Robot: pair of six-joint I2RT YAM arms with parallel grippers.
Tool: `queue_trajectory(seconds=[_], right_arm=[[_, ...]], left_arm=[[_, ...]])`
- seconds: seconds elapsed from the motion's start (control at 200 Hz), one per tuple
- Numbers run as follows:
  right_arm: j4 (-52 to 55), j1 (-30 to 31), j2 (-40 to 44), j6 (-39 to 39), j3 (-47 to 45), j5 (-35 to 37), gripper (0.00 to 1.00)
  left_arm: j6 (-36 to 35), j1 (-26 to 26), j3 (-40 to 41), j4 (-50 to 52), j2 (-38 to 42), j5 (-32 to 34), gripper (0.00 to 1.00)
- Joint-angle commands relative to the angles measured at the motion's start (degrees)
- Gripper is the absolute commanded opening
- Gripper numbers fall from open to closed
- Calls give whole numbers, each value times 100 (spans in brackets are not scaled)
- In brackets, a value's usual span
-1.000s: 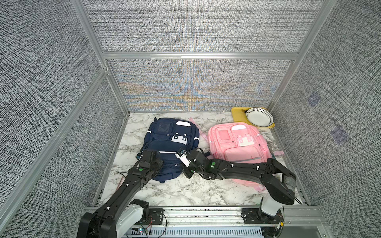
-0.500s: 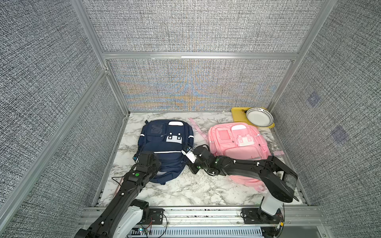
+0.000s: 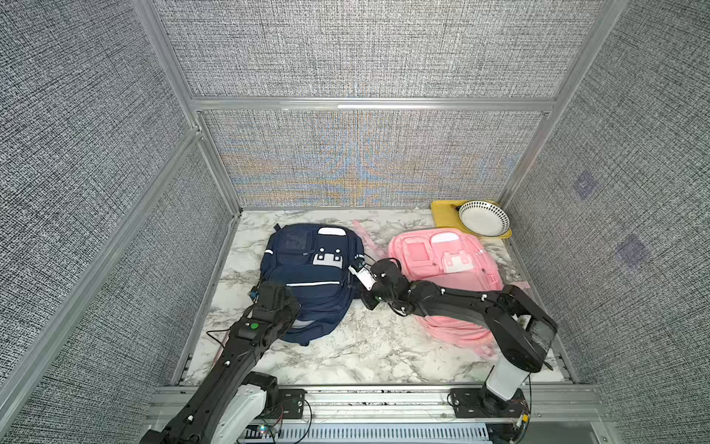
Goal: Zip up the backpack
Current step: Zip the zipper on the backpack.
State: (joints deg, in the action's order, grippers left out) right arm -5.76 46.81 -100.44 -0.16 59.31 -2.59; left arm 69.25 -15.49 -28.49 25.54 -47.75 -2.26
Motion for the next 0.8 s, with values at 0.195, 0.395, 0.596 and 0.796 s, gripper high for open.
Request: queue_trajectory(seconds=[0.195, 0.395, 0.596, 0.796], right_arm=[[130, -489, -482, -417, 656, 531, 0], [329, -780, -997, -748, 1308, 432, 0], [504, -963, -1315, -845, 1800, 296, 0], [613, -963, -1392, -698, 1927, 11, 0]], left_arm=[[-257, 32, 88, -12, -8, -94, 0], [-320, 37, 61, -49, -25, -246, 0], [-237, 37, 106, -81, 0, -438, 0], [-119, -30, 244, -662, -211, -1083, 0]])
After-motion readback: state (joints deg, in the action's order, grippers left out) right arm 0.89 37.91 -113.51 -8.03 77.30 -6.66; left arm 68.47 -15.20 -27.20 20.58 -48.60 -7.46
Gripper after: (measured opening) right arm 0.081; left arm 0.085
